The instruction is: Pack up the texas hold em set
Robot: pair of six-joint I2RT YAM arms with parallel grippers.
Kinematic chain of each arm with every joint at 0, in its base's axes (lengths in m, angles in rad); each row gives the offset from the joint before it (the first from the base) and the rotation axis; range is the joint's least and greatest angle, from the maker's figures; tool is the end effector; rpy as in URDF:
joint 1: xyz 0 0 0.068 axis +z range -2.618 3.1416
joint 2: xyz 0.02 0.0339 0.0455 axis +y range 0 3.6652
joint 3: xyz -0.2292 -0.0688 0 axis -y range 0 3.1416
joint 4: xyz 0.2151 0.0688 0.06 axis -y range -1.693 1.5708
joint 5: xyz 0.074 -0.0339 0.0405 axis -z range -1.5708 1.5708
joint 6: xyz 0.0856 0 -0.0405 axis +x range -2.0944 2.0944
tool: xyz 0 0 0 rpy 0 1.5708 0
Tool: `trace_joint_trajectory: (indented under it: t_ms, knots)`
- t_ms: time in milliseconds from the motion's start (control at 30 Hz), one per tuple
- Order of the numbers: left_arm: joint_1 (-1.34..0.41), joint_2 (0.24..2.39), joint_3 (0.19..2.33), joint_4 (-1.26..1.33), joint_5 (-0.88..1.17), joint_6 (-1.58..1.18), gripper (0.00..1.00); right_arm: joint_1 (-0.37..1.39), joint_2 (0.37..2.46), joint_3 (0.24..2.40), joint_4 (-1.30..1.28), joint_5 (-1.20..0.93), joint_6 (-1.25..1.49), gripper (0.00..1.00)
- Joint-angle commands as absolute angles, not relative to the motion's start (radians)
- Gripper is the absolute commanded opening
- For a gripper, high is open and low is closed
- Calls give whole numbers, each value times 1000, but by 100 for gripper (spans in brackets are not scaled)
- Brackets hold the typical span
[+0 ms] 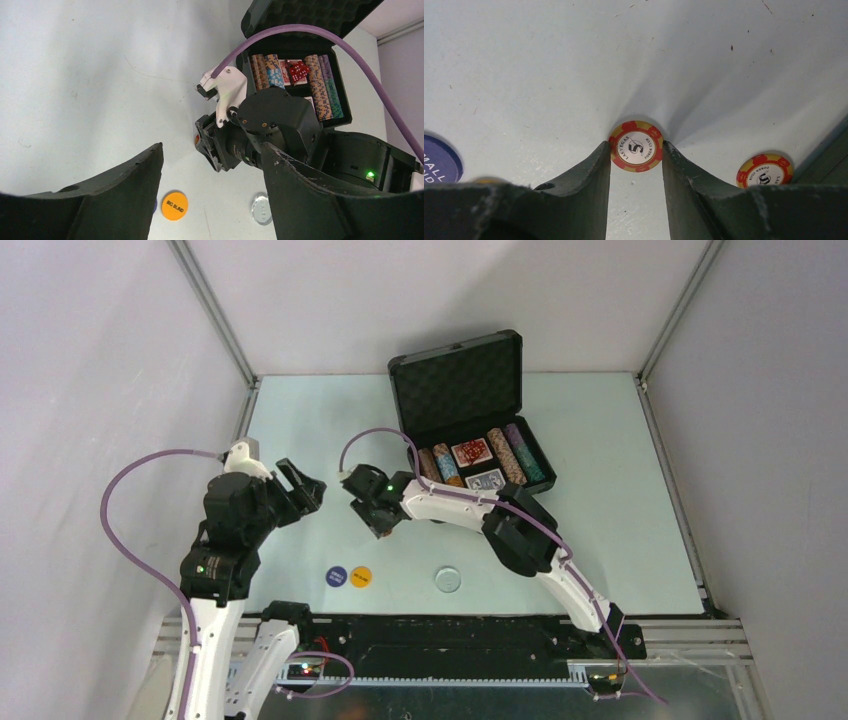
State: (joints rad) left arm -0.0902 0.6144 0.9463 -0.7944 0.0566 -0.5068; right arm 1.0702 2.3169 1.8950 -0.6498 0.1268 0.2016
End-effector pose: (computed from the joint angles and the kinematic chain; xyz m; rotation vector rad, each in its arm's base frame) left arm 0.1582 -0.0192 0.3013 -0.3906 2.0225 -0.4305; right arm 0.2362 0.4093 0.1089 -1.0778 2.4257 0.2662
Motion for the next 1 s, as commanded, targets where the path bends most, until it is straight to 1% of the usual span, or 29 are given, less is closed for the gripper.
trace_joint_trajectory:
  t_ms: [0,233,500,767,967]
  knots:
    - [-83,607,948,-773,66,-508,77,1059,2257,1913,-677,126,177,42]
    - [-82,604,945,-773,63,-508,77,1047,2200,1908,-673,118,182,43]
    - [-81,607,947,-774,70,-509,77,1012,2093,1836,-673,150,187,44]
    - [-81,616,948,-772,74,-511,77,884,1917,1623,-637,170,188,45]
    - [-82,625,951,-771,77,-515,77,838,1869,1522,-594,145,197,45]
